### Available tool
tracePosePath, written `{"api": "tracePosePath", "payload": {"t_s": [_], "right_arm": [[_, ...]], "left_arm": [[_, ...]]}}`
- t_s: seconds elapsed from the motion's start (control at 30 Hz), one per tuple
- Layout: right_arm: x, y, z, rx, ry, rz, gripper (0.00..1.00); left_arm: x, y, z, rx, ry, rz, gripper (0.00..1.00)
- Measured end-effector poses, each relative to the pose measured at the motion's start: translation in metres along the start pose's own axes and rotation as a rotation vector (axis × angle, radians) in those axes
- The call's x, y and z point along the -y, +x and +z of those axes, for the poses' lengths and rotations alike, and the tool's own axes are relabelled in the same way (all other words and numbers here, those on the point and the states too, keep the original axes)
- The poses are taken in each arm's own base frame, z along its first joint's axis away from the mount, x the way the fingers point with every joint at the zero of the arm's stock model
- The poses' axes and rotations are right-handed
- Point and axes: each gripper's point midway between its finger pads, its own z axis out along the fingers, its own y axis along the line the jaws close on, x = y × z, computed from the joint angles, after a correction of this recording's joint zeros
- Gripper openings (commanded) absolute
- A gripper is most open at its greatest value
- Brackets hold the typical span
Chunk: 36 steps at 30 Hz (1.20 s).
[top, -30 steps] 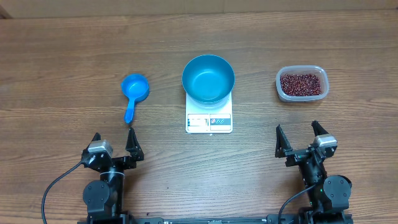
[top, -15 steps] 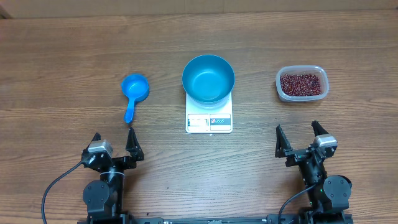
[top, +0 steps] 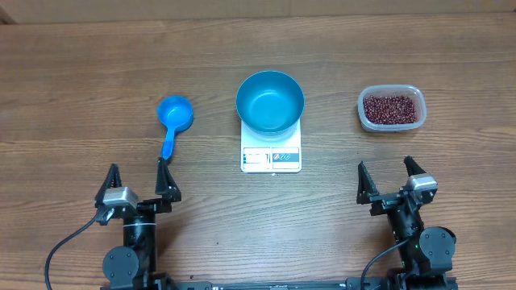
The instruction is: Scoop item into bowl and weigh 150g on scale
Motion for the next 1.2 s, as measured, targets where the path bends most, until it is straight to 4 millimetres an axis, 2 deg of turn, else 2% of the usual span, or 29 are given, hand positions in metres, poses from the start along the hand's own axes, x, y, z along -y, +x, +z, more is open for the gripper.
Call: {"api": "tracePosePath", "payload": {"t_s": [0.13,0.33,0.43,0.53,0.77,0.9,0.93,1.1,1.2], "right_arm": [[0.000,0.000,0.000,0.000,0.000,0.000,1.00],[0.000,0.000,0.000,0.000,0.000,0.000,1.00],[0.000,0.000,0.000,-0.001,0.000,0.001,1.00],[0.000,0.000,0.000,-0.001,0.000,0.000,1.00],[0.000,0.000,0.000,0.002,0.000,0.000,1.00],[0.000,0.000,0.000,0.002,-0.001,0.000,1.00],[0.000,-0.001,0.000,0.003,-0.001,0.000,1.00],[0.000,-0.001,0.000,0.004,0.000,0.000,1.00],[0.000,0.000,0.000,0.002,-0.001,0.000,1.00]], "left_arm": [[0.011,0.009,-0.001,-0.041,0.067,-0.001,1.00],[0.012,0.045,-0.007,-0.233,0.078,-0.017,1.00],[0.013,0.041,-0.008,-0.299,0.063,-0.004,1.00],[0.015,0.029,-0.002,-0.354,0.051,0.013,0.99],[0.013,0.028,0.027,-0.521,0.007,0.012,1.00],[0.010,0.036,0.049,-0.703,-0.038,-0.001,1.00],[0.009,0.034,0.063,-0.763,-0.053,-0.005,1.00],[0.006,0.041,0.088,-1.004,-0.100,-0.003,0.99],[0.003,0.052,0.105,-1.103,-0.120,-0.003,1.00]]}}
